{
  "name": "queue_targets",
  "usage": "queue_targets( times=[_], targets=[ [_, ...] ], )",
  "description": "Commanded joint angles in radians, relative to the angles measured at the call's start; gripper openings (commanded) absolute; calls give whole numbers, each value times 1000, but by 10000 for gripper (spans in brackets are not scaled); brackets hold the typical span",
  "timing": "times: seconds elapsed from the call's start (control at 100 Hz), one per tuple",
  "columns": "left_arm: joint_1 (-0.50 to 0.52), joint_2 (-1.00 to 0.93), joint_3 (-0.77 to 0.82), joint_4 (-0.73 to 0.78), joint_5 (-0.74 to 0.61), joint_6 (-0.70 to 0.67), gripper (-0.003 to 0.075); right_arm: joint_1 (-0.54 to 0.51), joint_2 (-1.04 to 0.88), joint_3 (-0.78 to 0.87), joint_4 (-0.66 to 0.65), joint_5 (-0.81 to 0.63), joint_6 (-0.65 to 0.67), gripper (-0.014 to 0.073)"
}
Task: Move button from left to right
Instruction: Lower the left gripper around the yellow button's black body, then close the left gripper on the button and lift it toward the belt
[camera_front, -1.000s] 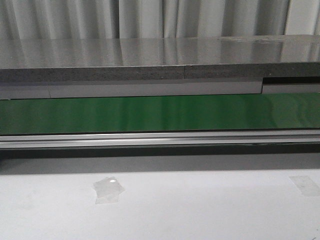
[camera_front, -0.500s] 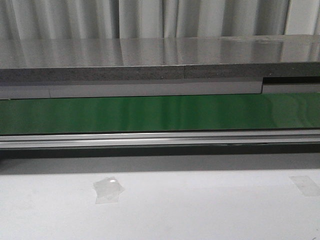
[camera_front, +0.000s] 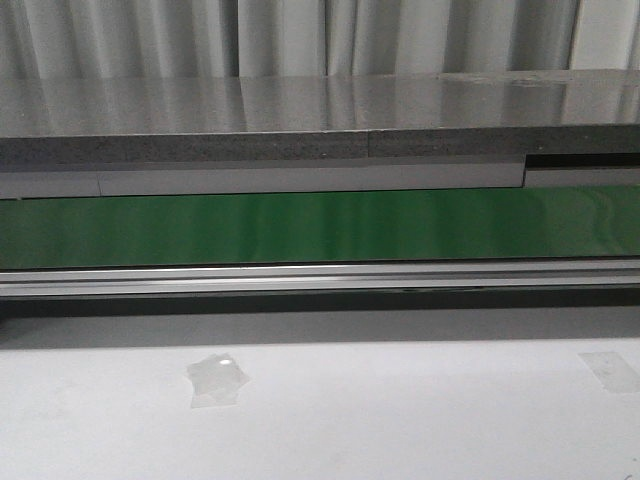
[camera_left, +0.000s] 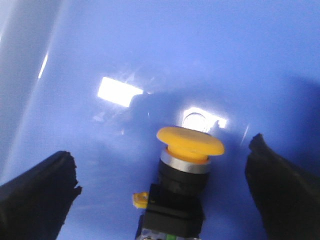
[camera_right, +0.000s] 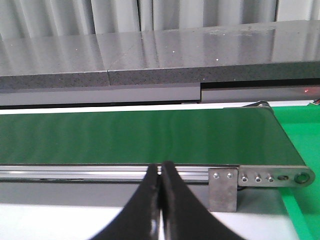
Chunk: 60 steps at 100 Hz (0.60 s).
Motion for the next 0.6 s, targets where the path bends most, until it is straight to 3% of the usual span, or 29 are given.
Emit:
queue_targets(
  times=[0.0, 0.33, 0.59],
  targets=[
    [2, -30, -30, -14, -33, -3, 652, 3, -20, -15, 2, -81, -3, -68],
    [2, 15, -30, -66, -31, -3, 634, 3, -20, -15, 2, -81, -3, -68],
    [2, 17, -30, -67, -13, -3, 382, 3, -20, -15, 2, -81, -3, -68]
  ],
)
